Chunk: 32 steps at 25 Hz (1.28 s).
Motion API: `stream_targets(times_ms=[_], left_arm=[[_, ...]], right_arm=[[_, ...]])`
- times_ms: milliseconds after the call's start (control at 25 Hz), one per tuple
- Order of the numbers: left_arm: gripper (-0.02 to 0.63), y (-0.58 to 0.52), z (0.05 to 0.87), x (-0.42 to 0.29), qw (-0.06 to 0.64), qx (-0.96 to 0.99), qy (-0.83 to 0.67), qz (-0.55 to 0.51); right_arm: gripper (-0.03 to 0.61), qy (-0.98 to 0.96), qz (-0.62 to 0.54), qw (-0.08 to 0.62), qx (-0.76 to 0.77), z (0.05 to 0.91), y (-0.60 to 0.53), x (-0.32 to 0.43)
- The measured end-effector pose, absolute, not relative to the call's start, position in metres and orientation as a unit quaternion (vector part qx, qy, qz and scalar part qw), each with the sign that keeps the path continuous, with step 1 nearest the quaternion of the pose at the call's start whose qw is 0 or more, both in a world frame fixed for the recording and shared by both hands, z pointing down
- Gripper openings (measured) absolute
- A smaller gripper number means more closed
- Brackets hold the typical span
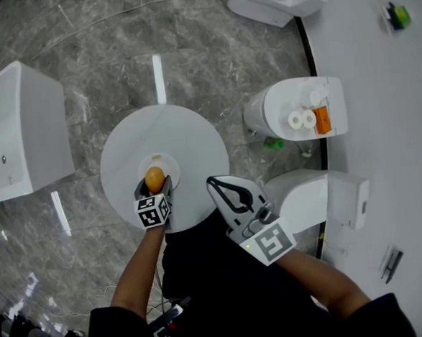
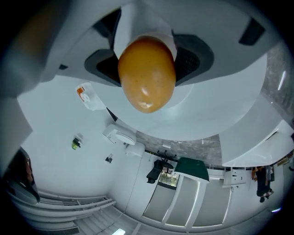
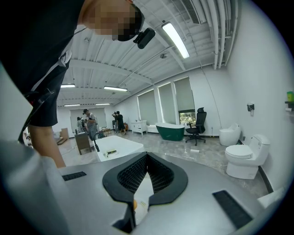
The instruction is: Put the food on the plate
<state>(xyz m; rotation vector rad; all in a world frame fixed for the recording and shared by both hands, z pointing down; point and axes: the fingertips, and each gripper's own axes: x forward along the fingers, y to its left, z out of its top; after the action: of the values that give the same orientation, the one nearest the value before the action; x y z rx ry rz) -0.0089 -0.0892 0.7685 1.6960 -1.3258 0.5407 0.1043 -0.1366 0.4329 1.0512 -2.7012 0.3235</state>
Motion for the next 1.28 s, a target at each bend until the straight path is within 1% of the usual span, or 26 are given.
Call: stream_targets(times_ms=[160,400,880,1280], left_arm=[[0.336,-0.087,0.777,-0.013,0.454,0.675,-0.539,0.22],[0.336,-0.085,0.779,-0.014,0.461,0.669,-0.54,0.221],[0.337,-0.089,0.784,-0.01,0.45,0.683,-0.522,0.242],[0.337,-0.09,0.782,-0.005,0.447,0.695,-0.509,0.242]], right_arm=[[0.008,-0.919,0.109,0.121,0.36,0.437,-0.136,0.106],[0.008,-0.918,0.113,0.116,0.362,0.436,-0.138,0.108],[0.008,-0.914,0.112,0.127,0.368,0.438,-0.14,0.11],[0.008,-0.912,0.11,0.118,0.377,0.436,-0.143,0.113]])
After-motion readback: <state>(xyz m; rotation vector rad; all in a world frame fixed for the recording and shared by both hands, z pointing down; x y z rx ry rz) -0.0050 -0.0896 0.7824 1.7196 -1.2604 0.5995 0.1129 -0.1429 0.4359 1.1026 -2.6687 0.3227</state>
